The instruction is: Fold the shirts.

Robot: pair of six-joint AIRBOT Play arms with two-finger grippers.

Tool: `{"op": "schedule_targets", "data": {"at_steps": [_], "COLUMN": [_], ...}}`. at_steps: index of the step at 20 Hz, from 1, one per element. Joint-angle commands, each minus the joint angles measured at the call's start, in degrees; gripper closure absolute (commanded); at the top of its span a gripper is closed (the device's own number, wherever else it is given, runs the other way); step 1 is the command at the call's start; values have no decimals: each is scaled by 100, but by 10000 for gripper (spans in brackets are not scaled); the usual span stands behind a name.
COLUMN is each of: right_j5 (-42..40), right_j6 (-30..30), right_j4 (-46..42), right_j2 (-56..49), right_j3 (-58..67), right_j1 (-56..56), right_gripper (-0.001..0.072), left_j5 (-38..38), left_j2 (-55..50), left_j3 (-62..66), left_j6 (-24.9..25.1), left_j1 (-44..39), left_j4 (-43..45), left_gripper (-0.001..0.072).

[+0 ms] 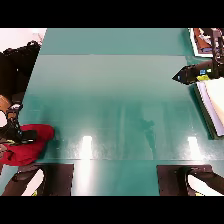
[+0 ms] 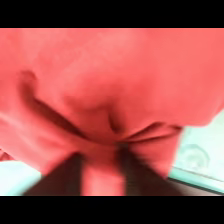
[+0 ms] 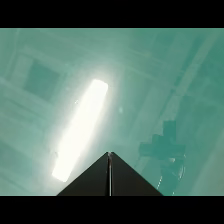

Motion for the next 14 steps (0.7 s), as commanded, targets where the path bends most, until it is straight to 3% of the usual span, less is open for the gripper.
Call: {"op": "schedule_targets", "data": {"at_steps": [1, 5, 10, 14], "right_j5": [-2, -205, -675, -804], "right_j6": [2, 0, 0, 0], "right_j4": [0, -2, -9, -11], "right_j2": [-2, 66, 245, 245], "right_j3": [7, 13, 682, 1294], "right_j1": [4, -4, -13, -13], "right_gripper": [696, 696, 696, 696], "left_j5": [-55, -177, -498, 271], "left_j2": [4, 7, 4, -42], "left_j3": [-15, 931, 4041, 5834], "left_j6": [-26, -26, 11, 22], "left_j1": [7, 7, -481, -1622], "left_j4": [4, -111, -785, -1661], "left_gripper": [663, 682, 682, 684]}}
